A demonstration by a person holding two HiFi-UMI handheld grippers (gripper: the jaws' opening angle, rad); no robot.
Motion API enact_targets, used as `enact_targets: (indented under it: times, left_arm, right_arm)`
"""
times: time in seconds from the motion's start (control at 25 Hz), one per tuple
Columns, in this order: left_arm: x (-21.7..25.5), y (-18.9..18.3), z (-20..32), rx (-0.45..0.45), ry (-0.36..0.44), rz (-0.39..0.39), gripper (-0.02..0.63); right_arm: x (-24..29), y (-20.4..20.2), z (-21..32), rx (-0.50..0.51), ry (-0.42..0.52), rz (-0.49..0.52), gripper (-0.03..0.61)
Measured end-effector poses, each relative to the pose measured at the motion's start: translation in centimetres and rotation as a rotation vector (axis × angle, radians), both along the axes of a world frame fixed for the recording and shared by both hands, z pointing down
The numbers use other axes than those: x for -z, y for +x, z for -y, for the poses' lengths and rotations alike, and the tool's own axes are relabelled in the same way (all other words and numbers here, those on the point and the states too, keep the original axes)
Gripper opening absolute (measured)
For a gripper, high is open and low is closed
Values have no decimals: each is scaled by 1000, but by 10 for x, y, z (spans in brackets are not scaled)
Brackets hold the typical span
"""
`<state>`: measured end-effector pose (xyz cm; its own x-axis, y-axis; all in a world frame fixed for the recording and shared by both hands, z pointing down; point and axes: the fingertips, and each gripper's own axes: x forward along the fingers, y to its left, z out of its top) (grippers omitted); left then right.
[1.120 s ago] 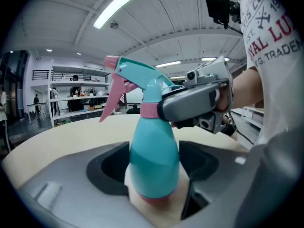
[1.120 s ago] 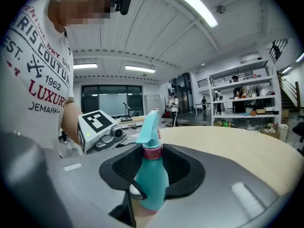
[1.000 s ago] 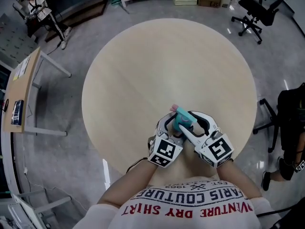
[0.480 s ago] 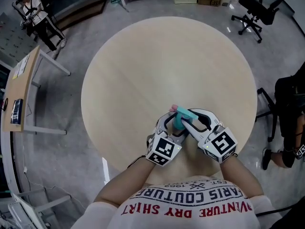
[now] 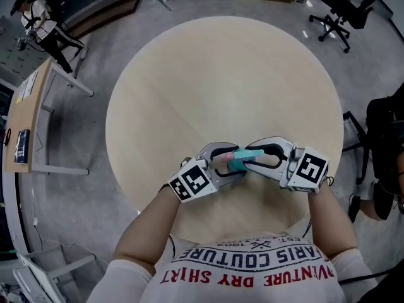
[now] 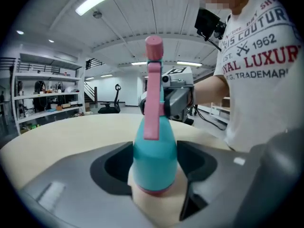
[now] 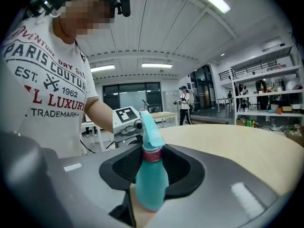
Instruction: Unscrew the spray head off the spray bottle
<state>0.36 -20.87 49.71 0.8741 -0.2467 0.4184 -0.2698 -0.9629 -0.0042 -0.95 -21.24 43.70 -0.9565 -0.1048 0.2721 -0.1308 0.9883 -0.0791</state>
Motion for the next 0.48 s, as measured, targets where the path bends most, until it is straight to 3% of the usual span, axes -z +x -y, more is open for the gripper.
enact_targets:
  times: [0.16,0.28,0.48]
  left_arm:
    - [0,-2,3,80,18,-7,287]
    - [-3,-3,12,254,26,-14,287]
    - [-5,0,17,506,38,-17,287]
  right_arm:
    - [2,2,3,-126,-20,36,153]
    - [1,15,5,-289,-15,53,195]
    - [-9,30,12,-531,-15,60,193]
